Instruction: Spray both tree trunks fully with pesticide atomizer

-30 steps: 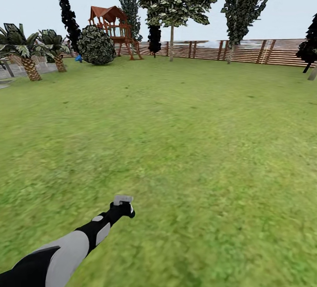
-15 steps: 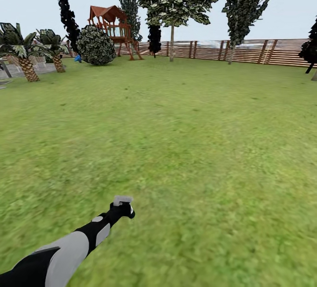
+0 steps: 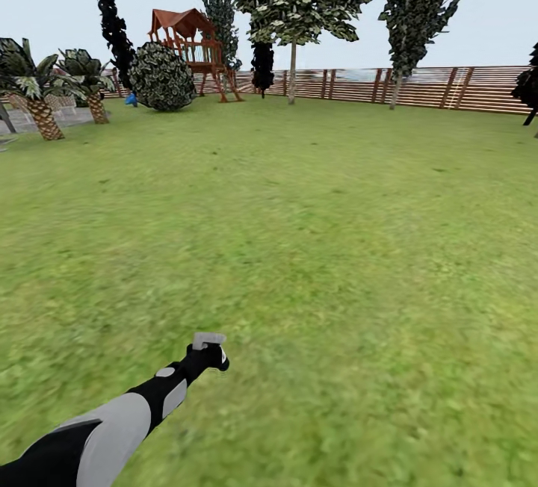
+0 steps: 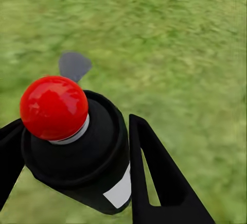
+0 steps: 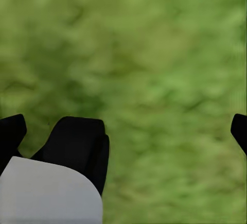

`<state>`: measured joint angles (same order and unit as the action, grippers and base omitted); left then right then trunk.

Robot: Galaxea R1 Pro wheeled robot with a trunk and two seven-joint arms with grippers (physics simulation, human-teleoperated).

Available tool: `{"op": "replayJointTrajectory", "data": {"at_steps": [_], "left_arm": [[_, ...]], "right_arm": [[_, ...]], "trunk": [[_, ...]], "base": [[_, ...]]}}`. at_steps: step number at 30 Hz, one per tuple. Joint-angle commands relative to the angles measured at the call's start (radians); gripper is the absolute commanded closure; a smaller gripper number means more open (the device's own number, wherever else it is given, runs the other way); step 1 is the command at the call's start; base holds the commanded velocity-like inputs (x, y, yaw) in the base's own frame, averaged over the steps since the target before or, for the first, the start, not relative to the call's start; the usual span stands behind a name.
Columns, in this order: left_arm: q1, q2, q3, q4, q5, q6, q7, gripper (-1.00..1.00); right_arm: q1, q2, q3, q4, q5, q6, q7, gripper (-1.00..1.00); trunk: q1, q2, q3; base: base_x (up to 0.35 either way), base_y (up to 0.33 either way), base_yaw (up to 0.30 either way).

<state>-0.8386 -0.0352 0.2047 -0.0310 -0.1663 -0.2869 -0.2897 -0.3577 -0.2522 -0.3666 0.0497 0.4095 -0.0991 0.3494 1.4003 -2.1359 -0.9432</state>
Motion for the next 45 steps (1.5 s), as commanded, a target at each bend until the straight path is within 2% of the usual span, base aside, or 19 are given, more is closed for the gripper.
{"op": "replayJointTrajectory", "data": {"at_steps": [1,45], "left_arm": [[-0.001,0.0,0.009,0.0,-0.01,-0.003,-0.002,1.0],[0.0,0.001,0.007,-0.003,-0.007,-0.005,-0.002,1.0]], "right_arm": [[-0.001,-0.001,-0.008,0.004,0.009,-0.007,0.0,-1.0],[-0.001,-0.001,-0.008,0.004,0.009,-0.007,0.0,-1.0]], "trunk": [[0.0,0.0,-0.001],[0.0,0.0,-0.001]], "base": [[0.35,0.08,0.0],[0.35,0.005,0.0]]}}
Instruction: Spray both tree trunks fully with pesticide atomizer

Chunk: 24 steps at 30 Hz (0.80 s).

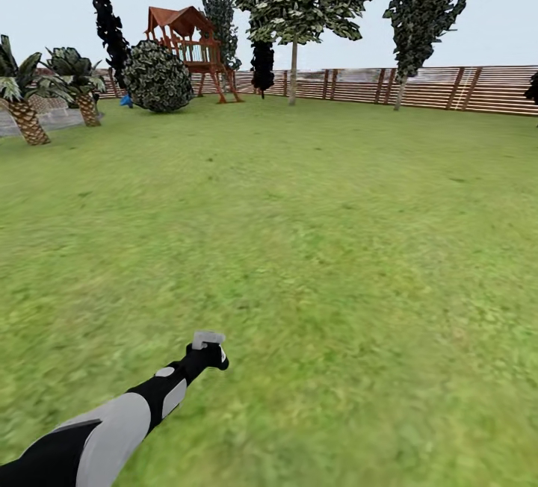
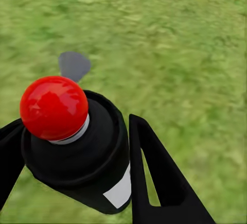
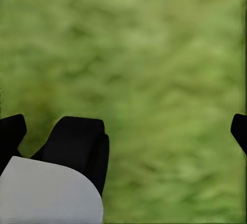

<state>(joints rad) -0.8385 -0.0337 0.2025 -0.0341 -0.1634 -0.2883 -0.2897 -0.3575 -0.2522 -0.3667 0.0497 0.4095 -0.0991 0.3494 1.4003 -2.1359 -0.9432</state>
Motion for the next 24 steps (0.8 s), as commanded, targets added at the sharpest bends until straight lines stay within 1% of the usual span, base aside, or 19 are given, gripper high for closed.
{"op": "replayJointTrajectory", "data": {"at_steps": [1,16,24], "left_arm": [[-0.001,0.0,0.009,0.0,-0.01,-0.003,-0.002,1.0],[-0.001,-0.001,0.01,0.0,-0.01,-0.003,0.0,1.0],[-0.001,-0.002,0.011,0.002,-0.01,-0.003,-0.001,1.0]], "right_arm": [[-0.001,-0.001,-0.008,0.004,0.009,-0.007,0.0,-1.0],[-0.001,-0.001,-0.008,0.004,0.009,-0.005,0.0,-1.0],[-0.001,0.005,-0.009,0.004,0.008,-0.005,0.0,-1.0]], "trunk": [[0.0,0.0,-0.001],[0.0,0.0,-0.001],[0.0,0.0,-0.001]], "base": [[0.35,0.0,0.0],[0.35,0.0,0.0],[0.35,0.0,0.0]]}}
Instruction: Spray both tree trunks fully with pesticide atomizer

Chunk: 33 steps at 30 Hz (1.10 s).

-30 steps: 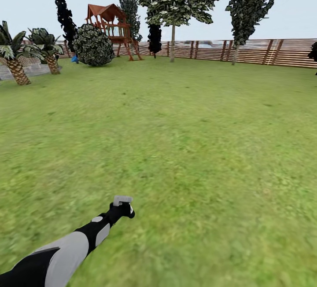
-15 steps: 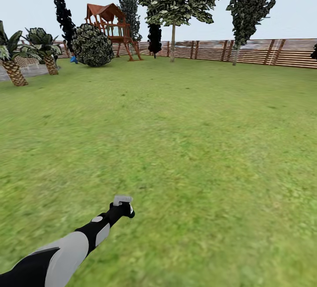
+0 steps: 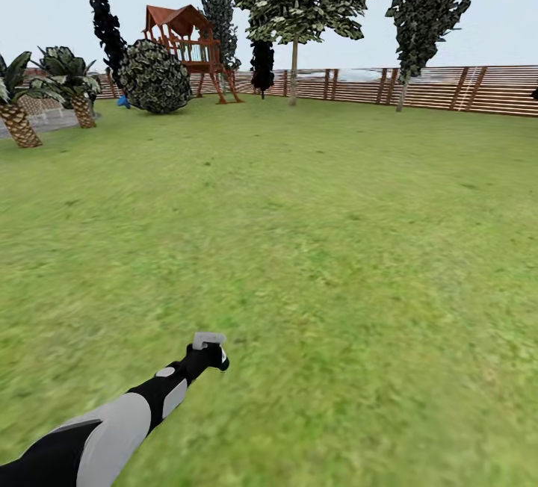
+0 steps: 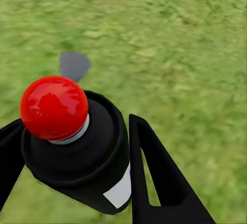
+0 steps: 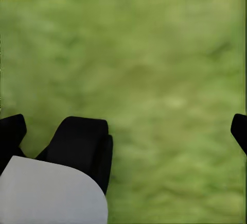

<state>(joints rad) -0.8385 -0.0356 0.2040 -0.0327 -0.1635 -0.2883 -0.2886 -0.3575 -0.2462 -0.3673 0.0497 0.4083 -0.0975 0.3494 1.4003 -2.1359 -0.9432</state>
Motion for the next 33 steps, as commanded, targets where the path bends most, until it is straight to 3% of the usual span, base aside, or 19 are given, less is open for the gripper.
{"op": "replayJointTrajectory", "data": {"at_steps": [1,33], "left_arm": [[-0.001,0.0,0.009,0.0,-0.01,-0.003,-0.002,1.0],[-0.001,0.002,0.009,0.0,-0.011,-0.003,-0.003,1.0]], "right_arm": [[-0.001,-0.001,-0.008,0.004,0.009,-0.007,0.0,-1.0],[-0.001,-0.001,-0.008,0.004,0.009,-0.007,0.0,-1.0]], "trunk": [[0.0,0.0,-0.001],[0.0,0.0,-0.001]], "base": [[0.35,0.0,0.0],[0.35,0.0,0.0]]}}
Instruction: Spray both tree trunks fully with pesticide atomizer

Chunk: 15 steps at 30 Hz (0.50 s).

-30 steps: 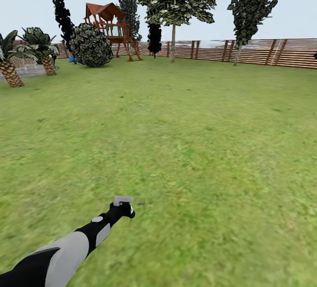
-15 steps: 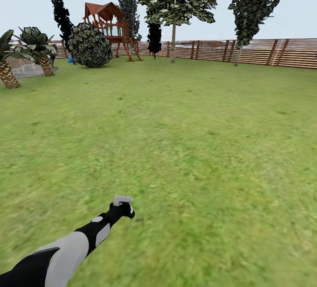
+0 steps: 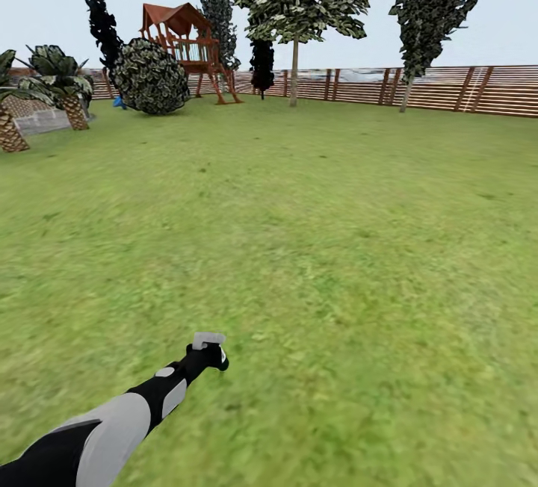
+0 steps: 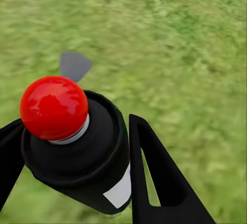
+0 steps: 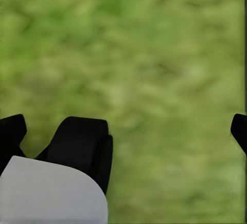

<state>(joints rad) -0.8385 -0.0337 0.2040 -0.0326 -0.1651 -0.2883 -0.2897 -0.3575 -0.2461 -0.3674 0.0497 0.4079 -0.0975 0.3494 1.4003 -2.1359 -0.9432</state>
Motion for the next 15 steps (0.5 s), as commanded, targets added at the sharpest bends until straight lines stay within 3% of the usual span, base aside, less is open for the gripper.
{"op": "replayJointTrajectory", "data": {"at_steps": [1,15], "left_arm": [[-0.001,0.0,0.009,0.0,-0.01,-0.003,-0.002,1.0],[-0.001,0.001,0.011,0.0,-0.008,-0.002,0.0,1.0]], "right_arm": [[-0.001,-0.001,-0.008,0.004,0.009,-0.007,0.0,-1.0],[-0.001,-0.001,-0.008,0.004,0.009,-0.007,0.0,-1.0]], "trunk": [[0.0,0.0,-0.001],[0.0,0.0,-0.001]], "base": [[0.35,0.0,0.0],[0.35,0.0,0.0]]}}
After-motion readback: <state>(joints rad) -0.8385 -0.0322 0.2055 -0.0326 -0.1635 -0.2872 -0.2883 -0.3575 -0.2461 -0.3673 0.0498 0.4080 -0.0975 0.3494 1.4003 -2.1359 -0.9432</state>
